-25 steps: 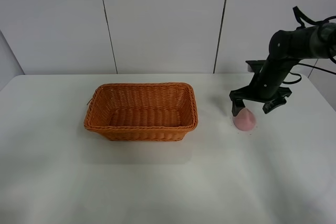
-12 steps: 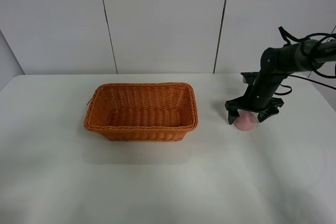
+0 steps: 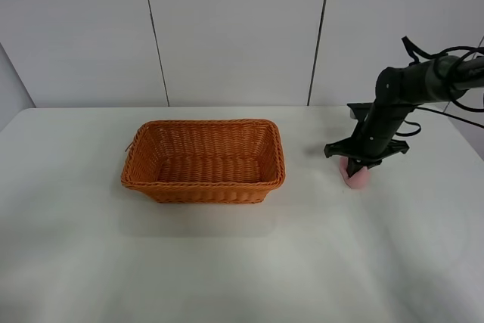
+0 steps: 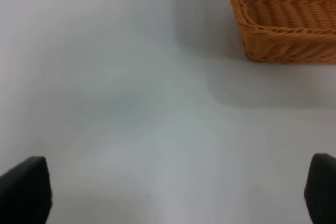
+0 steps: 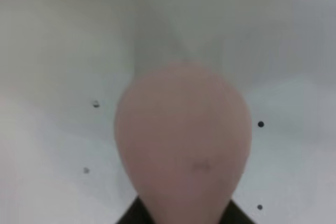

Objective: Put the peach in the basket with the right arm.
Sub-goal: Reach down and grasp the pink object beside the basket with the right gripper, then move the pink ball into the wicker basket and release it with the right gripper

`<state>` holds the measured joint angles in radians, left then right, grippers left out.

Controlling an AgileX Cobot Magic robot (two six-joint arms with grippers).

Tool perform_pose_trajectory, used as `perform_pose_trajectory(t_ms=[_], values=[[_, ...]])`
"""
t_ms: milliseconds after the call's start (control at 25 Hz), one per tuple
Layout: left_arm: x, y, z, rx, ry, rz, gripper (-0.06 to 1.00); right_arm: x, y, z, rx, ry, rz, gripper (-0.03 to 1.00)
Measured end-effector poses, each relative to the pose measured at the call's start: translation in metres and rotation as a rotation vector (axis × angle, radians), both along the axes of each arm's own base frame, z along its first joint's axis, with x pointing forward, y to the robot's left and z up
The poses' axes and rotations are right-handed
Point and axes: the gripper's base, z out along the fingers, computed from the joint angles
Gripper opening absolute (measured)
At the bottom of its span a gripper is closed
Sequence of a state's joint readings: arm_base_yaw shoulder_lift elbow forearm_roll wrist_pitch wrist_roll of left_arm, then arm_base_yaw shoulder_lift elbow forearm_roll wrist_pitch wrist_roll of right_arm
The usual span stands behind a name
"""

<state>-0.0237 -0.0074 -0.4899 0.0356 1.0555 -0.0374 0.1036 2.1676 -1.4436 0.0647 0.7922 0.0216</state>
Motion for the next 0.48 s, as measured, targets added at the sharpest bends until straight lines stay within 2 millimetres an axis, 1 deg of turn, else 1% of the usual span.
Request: perform_pose_trajectory(t_ms=[120, 240, 480], values=[[0.0, 0.0, 0.0, 0.0, 0.0, 0.0, 0.99, 0.002, 0.0, 0.011, -0.001, -0.001, 0.003, 0.0], [0.0, 0.0, 0.0, 0.0, 0.0, 0.0, 0.99, 0.007, 0.0, 0.036, -0.01, -0.025, 0.015, 0.0], [0.0, 0.0, 0.0, 0.0, 0.0, 0.0, 0.99, 0.02, 0.0, 0.122, -0.014, -0.107, 0.028, 0.0]])
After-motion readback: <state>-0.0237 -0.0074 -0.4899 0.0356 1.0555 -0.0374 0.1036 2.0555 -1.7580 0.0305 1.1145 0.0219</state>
